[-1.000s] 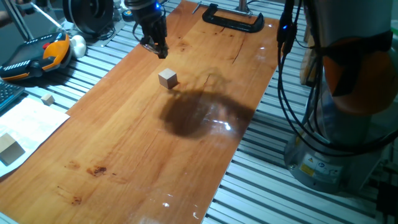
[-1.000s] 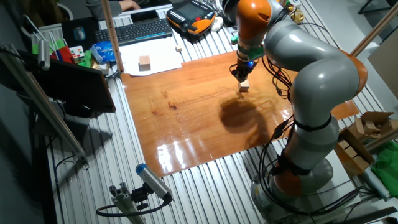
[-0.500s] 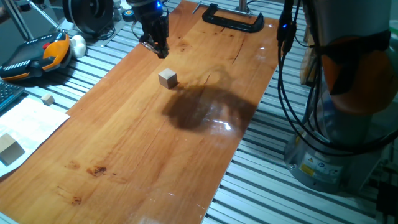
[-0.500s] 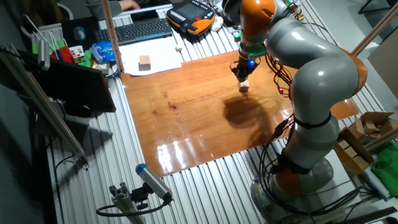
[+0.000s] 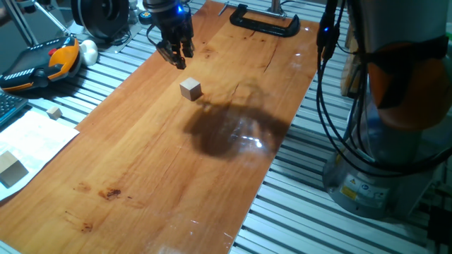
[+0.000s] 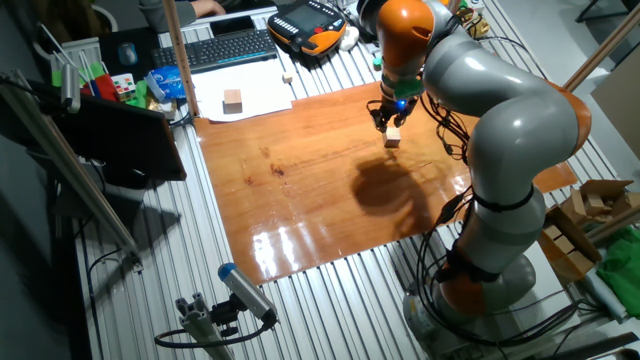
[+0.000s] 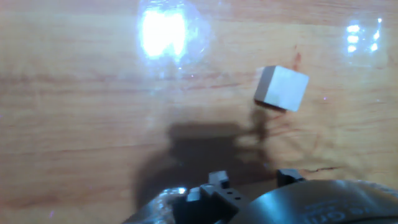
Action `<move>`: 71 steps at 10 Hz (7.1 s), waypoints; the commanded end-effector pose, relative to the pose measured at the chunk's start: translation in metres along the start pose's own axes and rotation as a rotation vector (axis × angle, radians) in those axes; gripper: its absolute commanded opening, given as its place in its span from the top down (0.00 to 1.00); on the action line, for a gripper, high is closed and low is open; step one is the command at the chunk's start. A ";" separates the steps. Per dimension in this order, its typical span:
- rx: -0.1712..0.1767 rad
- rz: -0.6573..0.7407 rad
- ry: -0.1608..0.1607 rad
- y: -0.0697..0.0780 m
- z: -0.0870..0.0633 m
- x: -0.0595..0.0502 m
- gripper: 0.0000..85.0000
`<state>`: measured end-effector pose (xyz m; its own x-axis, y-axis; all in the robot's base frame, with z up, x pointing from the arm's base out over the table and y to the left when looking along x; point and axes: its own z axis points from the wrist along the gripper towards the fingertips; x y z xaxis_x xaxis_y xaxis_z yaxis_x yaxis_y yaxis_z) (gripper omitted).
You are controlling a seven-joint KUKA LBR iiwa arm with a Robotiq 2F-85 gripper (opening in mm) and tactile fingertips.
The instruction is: Hold a small block with the gripper and sweep it from left to right on the table
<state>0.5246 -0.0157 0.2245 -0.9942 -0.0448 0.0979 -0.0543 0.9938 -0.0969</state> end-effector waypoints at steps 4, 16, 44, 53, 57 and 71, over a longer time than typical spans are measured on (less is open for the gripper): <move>-0.006 -0.005 -0.020 -0.018 0.021 -0.022 0.20; -0.050 0.007 -0.027 -0.054 0.069 -0.069 0.18; -0.043 0.164 -0.070 -0.072 0.148 -0.086 0.13; -0.053 0.161 -0.091 -0.068 0.168 -0.081 0.20; -0.052 0.153 -0.089 -0.069 0.169 -0.080 0.26; -0.038 0.141 -0.081 -0.067 0.170 -0.079 0.45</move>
<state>0.5909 -0.0956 0.0551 -0.9960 0.0896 0.0056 0.0890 0.9937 -0.0686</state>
